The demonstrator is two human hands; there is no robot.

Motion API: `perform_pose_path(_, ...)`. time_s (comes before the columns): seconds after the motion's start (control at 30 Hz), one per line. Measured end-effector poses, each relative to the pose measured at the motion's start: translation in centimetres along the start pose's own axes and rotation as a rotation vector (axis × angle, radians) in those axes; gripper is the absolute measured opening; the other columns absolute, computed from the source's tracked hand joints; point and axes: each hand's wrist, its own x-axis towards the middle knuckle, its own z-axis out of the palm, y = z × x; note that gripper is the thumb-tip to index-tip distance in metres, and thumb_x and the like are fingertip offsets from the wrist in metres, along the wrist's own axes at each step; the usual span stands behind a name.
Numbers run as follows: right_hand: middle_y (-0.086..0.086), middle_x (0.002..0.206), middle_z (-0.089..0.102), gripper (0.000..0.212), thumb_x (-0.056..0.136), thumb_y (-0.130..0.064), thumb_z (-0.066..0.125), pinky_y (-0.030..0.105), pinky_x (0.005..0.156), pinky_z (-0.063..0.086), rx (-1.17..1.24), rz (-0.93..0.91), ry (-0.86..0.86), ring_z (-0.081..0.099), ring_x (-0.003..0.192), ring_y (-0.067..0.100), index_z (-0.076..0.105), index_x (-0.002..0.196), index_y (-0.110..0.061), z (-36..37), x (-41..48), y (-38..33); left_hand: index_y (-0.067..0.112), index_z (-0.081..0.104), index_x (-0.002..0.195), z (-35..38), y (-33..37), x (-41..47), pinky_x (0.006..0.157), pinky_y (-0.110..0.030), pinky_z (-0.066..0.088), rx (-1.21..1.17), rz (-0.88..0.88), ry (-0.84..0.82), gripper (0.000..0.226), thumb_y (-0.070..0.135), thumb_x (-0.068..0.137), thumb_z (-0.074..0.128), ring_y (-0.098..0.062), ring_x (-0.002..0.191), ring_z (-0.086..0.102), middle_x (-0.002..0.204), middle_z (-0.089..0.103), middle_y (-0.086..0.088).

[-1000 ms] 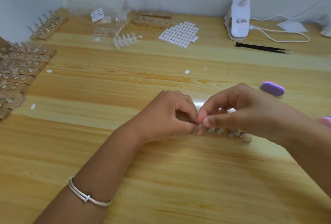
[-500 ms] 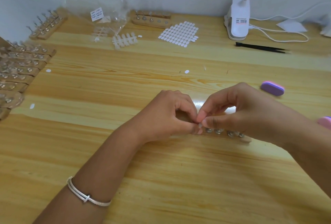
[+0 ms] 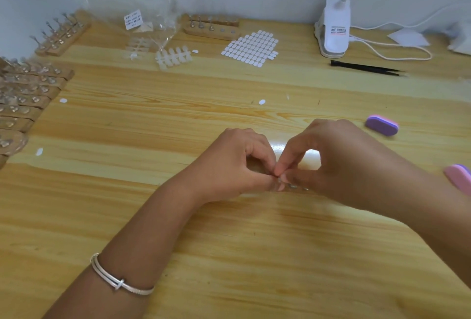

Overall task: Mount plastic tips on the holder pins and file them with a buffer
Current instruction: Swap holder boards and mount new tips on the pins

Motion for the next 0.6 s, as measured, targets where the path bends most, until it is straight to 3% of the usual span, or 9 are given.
perform_pose_path(0.13,-0.025,0.069,0.062,0.02,0.079,-0.02,0.082,0.0,0.073,0.035,-0.07,-0.001,-0.016,0.05,0.092,-0.012,0.078,0.08,-0.04,-0.2,0.3,0.0,0.018,0.077,0.071,0.0,0.0,0.0,0.084,-0.039,0.048,0.008,0.011,-0.011,0.013,0.015,0.067,0.089,-0.015,0.086,0.062,0.077,0.071,0.005)
perform_pose_path(0.23,-0.014,0.075,0.071,0.01,0.077,-0.029,0.083,0.016,0.066,0.046,0.084,0.054,-0.026,0.064,0.078,0.001,0.079,0.076,-0.038,-0.8,0.2,0.8,0.02,0.075,0.069,0.2,-0.1,0.0,0.087,-0.038,0.046,0.047,0.02,0.0,0.014,0.02,0.066,0.088,-0.013,0.086,0.061,0.076,0.07,0.011)
perform_pose_path(0.27,-0.014,0.079,0.073,0.002,0.077,-0.038,0.08,0.025,0.069,0.048,0.156,0.09,0.03,0.066,0.077,0.004,0.079,0.075,-0.037,-1.2,0.1,1.3,0.021,0.073,0.067,0.2,-0.1,0.1,0.086,-0.035,0.045,0.06,0.026,0.005,0.014,0.021,0.065,0.087,-0.012,0.085,0.061,0.075,0.069,0.013)
perform_pose_path(0.33,-0.016,0.087,0.074,0.019,0.078,-0.051,0.072,0.033,0.075,0.047,0.188,0.181,0.253,0.066,0.084,0.009,0.079,0.079,-0.034,-2.3,-0.2,3.3,0.029,0.068,0.064,0.2,0.1,0.1,0.083,-0.032,0.044,0.082,0.041,0.005,0.021,0.018,0.066,0.086,-0.011,0.083,0.061,0.075,0.068,0.016)
perform_pose_path(0.43,-0.001,0.098,0.073,0.021,0.093,-0.035,0.065,0.036,0.081,0.039,-0.146,0.32,0.472,0.055,0.091,0.023,0.078,0.098,-0.019,-4.0,-1.2,6.9,0.035,0.063,0.065,0.3,0.3,-0.2,0.085,-0.034,0.044,0.155,0.094,0.039,0.028,0.018,0.067,0.086,-0.011,0.081,0.061,0.075,0.067,0.015)
perform_pose_path(0.5,0.008,0.106,0.074,0.02,0.097,-0.027,0.063,0.04,0.081,0.041,-0.24,0.403,0.431,0.057,0.099,0.031,0.076,0.105,-0.015,-4.1,-1.9,8.9,0.033,0.062,0.066,0.6,0.3,-0.7,0.089,-0.035,0.04,0.249,0.146,0.102,0.023,0.023,0.069,0.083,-0.008,0.082,0.06,0.078,0.066,0.014)
perform_pose_path(0.6,0.008,0.108,0.072,0.019,0.095,-0.017,0.066,0.041,0.086,0.047,-0.205,0.411,0.413,0.061,0.102,0.03,0.073,0.112,-0.015,-2.9,-2.8,10.3,0.022,0.068,0.07,1.3,0.5,-1.4,0.088,-0.036,0.039,0.447,0.279,0.202,0.013,0.019,0.071,0.081,-0.009,0.083,0.063,0.081,0.068,0.014)
